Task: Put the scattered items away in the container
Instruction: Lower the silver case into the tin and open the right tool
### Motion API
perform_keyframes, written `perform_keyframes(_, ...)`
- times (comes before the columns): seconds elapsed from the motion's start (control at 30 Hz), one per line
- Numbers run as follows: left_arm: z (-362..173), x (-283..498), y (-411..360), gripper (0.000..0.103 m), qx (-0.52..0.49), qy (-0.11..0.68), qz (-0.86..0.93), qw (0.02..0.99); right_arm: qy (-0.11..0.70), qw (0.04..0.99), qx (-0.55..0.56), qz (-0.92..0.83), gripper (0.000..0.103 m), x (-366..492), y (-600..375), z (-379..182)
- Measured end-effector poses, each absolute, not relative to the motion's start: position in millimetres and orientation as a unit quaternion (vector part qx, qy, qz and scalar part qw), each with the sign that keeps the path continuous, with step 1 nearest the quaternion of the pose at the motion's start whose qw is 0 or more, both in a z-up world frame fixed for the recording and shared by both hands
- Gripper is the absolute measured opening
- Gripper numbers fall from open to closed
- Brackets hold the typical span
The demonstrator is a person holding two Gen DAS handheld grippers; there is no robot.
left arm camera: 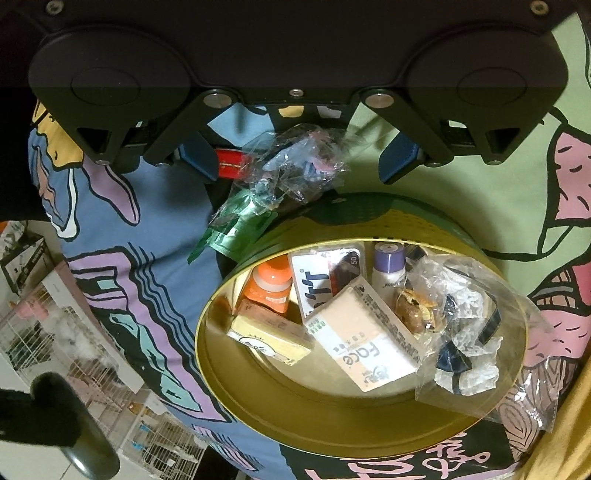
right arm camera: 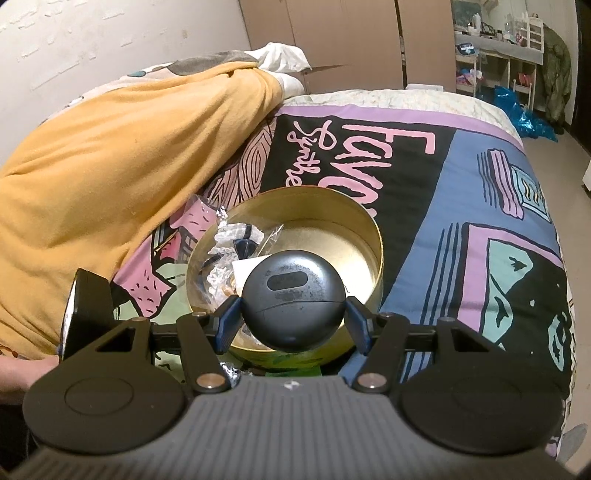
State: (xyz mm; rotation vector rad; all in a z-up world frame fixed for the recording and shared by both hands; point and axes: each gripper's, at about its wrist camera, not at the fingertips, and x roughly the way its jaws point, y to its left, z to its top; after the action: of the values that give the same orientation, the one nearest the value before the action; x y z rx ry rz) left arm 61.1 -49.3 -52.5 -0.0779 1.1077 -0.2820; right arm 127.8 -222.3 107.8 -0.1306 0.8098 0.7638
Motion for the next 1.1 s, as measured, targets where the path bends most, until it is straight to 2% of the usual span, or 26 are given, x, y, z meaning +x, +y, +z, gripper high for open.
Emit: perform_keyframes(1.1, -48, 56, -49, 0.092, -0.044, 0.518, -0.146, 0.841, 0.398, 0.845, -0.068, 0.352, 0.063, 129, -204, 99)
